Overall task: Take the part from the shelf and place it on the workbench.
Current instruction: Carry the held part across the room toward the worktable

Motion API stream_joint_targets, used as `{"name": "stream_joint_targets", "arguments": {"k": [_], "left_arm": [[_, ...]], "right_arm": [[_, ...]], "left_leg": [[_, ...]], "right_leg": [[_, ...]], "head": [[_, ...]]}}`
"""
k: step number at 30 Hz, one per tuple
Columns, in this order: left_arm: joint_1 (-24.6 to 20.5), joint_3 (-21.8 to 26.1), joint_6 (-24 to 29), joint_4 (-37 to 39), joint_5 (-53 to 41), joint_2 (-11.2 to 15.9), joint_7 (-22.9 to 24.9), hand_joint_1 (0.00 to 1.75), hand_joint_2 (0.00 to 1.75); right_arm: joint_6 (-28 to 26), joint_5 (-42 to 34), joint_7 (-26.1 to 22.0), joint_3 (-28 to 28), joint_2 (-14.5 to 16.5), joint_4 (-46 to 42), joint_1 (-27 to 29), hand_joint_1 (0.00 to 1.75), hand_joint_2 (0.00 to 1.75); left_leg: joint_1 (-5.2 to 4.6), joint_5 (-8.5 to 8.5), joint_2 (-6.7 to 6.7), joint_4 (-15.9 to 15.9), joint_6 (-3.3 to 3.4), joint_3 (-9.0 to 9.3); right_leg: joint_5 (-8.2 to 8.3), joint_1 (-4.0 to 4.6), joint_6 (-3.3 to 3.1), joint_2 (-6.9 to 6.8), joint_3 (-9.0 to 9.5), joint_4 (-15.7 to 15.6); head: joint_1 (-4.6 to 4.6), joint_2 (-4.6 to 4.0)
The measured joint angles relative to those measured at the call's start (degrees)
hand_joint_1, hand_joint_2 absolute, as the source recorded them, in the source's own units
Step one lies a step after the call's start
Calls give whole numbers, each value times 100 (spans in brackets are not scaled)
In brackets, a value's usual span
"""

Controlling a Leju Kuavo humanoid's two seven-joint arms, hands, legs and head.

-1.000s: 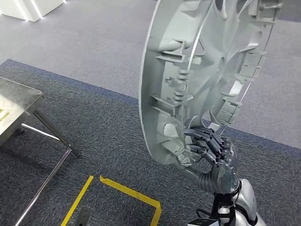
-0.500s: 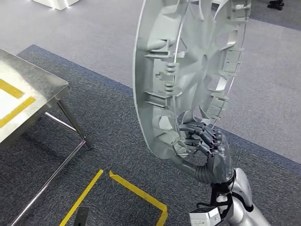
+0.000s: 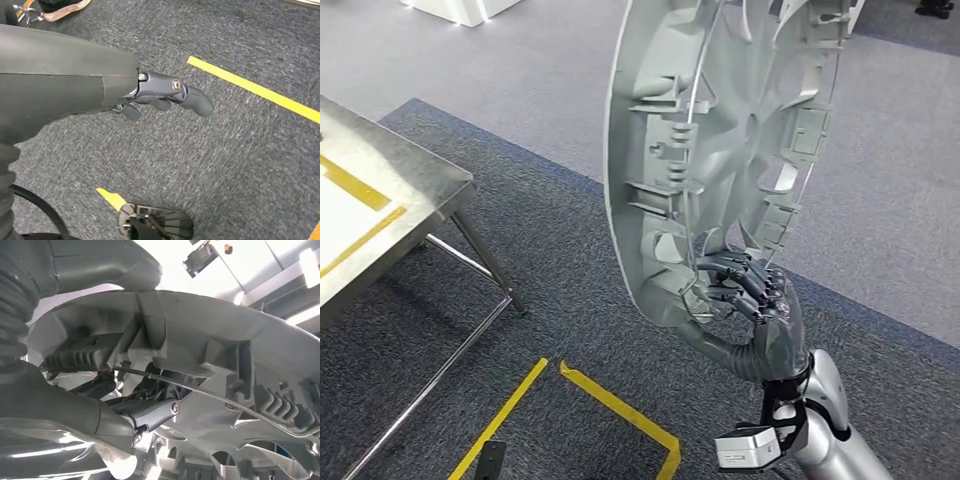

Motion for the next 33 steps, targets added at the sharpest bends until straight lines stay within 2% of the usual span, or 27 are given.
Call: {"name": "stream_joint_targets", "arguments": {"k": [2, 3, 5, 6, 7, 8, 9, 10, 11, 12, 13, 14, 16, 17, 18, 20, 21, 23, 25, 26, 27, 28, 29, 30, 31, 33], "left_arm": [[-21, 3, -2, 0, 0, 3, 0, 0, 175], [-31, 3, -2, 0, 0, 2, -1, 0, 175], [-36, 5, -3, 0, 0, 2, -2, 0, 175], [-31, 7, -2, 0, 0, 5, -3, 0, 175], [-28, 8, -2, 0, 0, 8, -3, 0, 175], [-30, 9, -5, 0, -6, 9, -1, 0, 175], [-33, 9, -14, 0, -23, 9, 7, 0, 175], [-34, 9, -24, 0, -51, 8, 27, 0, 175], [-34, 9, -33, 0, -90, 7, 61, 0, 175], [-32, 8, -36, 0, -132, 8, 105, 0, 175], [-30, 8, -28, 0, -174, 13, 148, 0, 175], [-31, 7, -18, 0, -207, 18, 179, 0, 175], [-39, 4, 3, 0, -256, 32, 201, 0, 175], [-46, 2, 7, 0, -272, 39, 203, 0, 175], [-50, -2, 8, 0, -296, 45, 208, 0, 175], [-43, -9, 2, 0, -336, 54, 225, 0, 175], [-35, -12, -6, 0, -350, 57, 232, 0, 175], [-32, -20, -22, 0, -368, 64, 236, 0, 175], [-44, -38, -34, 0, -384, 63, 238, 0, 175], [-48, -48, -37, 0, -395, 61, 243, 0, 175], [-48, -55, -37, 0, -403, 59, 257, 0, 175], [-46, -58, -37, 0, -413, 58, 275, 0, 175], [-44, -61, -34, 0, -422, 60, 294, 0, 175], [-44, -62, -30, 0, -429, 64, 313, 0, 175], [-48, -64, -25, 0, -435, 68, 326, 0, 175], [-64, -68, -17, 0, -447, 72, 342, 0, 175]], "right_arm": [[-2, -1, 1, -6, 5, 9, -4, 175, 175], [-3, -1, 1, -10, 5, 12, -7, 175, 175], [-3, 3, 0, -10, 6, 19, -11, 175, 175], [-2, 5, 0, -9, 7, 21, -15, 175, 175], [-2, 8, 0, -8, 7, 22, -18, 175, 175], [-5, 13, 1, -8, 7, 24, -19, 175, 175], [-10, 21, 1, -9, 7, 25, -15, 175, 175], [-17, 38, 3, -10, 7, 27, -1, 175, 175], [-28, 61, 7, -10, 7, 30, 24, 175, 175], [-46, 90, 13, -10, 5, 32, 60, 175, 175], [-72, 119, 22, -14, 3, 32, 107, 175, 175], [-104, 145, 32, -21, 0, 26, 156, 175, 175], [-174, 190, 56, -39, -7, -1, 246, 175, 175], [-203, 207, 67, -46, -9, -20, 278, 175, 175], [-228, 224, 76, -51, -11, -34, 306, 175, 175], [-257, 254, 98, -54, -12, -59, 351, 175, 175], [-263, 267, 113, -54, -10, -70, 370, 175, 175], [-273, 286, 142, -54, -7, -92, 397, 175, 175], [-286, 304, 160, -59, -6, -102, 428, 175, 175], [-289, 315, 167, -62, -6, -104, 448, 175, 175], [-290, 331, 177, -63, -6, -105, 470, 175, 175], [-291, 348, 190, -65, -6, -107, 490, 175, 175], [-292, 363, 205, -67, -6, -109, 508, 175, 175], [-293, 379, 221, -72, -6, -115, 522, 175, 175], [-294, 390, 236, -79, -6, -123, 531, 175, 175], [-296, 409, 254, -93, -6, -140, 544, 175, 175]], "left_leg": [[-48, 184, 204, -617, 50, 287], [-71, 175, 254, -729, 81, 326], [-82, 166, 165, -764, 158, 311], [-74, 175, 103, -781, 191, 311], [-63, 186, 43, -796, 230, 314], [-49, 198, -17, -811, 262, 321], [-47, 200, -74, -812, 281, 320], [-49, 200, -134, -812, 297, 319], [-54, 198, -198, -811, 303, 320], [-58, 198, -266, -810, 308, 322], [-61, 197, -342, -807, 310, 327], [-62, 197, -419, -804, 309, 334], [-65, 196, -566, -789, 295, 336], [-63, 200, -626, -778, 275, 322], [-56, 209, -675, -772, 247, 302], [-37, 235, -772, -775, 173, 269], [-38, 224, -756, -762, 140, 260], [-55, 44, -543, -503, 80, 153], [-38, -314, -260, 182, 29, -147], [-20, -459, -198, 547, 6, -310], [-2, -514, -170, 775, -10, -408], [10, -460, -154, 790, -20, -405], [17, -308, -130, 575, -22, -289], [17, -102, -63, 179, -13, -81], [-9, 37, 73, -225, 3, 132], [-61, 154, 276, -740, 61, 379]], "right_leg": [[-39, 34, 55, -82, 29, 10], [-53, 51, 81, -128, 31, 12], [-80, 61, 135, -226, 40, 1], [-125, 53, 162, -199, 31, 28], [-216, 42, 184, -112, -15, 136], [-362, 33, 200, 17, -124, 376], [-541, 29, 203, 157, -296, 735], [-715, 29, 201, 241, -500, 1153], [-831, 33, 200, 279, -693, 1515], [-843, 37, 193, 295, -818, 1710], [-728, 41, 180, 305, -832, 1663], [-517, 42, 161, 328, -737, 1390], [-103, 35, 114, 507, -390, 561], [-10, 33, 99, 593, -246, 267], [12, 36, 88, 657, -163, 111], [4, 44, 68, 612, -112, 60], [19, 38, 44, 559, -98, 40], [39, 14, -18, 431, -57, -9], [31, 18, -56, 289, -33, -18], [24, 23, -62, 214, -28, -16], [16, 26, -63, 144, -22, -15], [6, 28, -58, 74, -14, -14], [-5, 28, -49, 11, 0, -13], [-22, 28, -33, -51, 22, -13], [-41, 40, -12, -109, 41, -12], [-74, 73, 38, -213, 63, -11]], "head": [[-2, 1], [3, 1], [12, 1], [19, 1], [25, 1], [35, 1], [46, 1], [51, 1], [54, 0], [54, 0], [53, 0], [54, 0], [51, 0], [52, 1], [48, 1], [45, 1], [44, 0], [16, 0], [-8, 0], [-9, 0], [-9, 0], [-10, 0], [-11, 0], [-10, 0], [-10, 0], [-4, 1]]}}
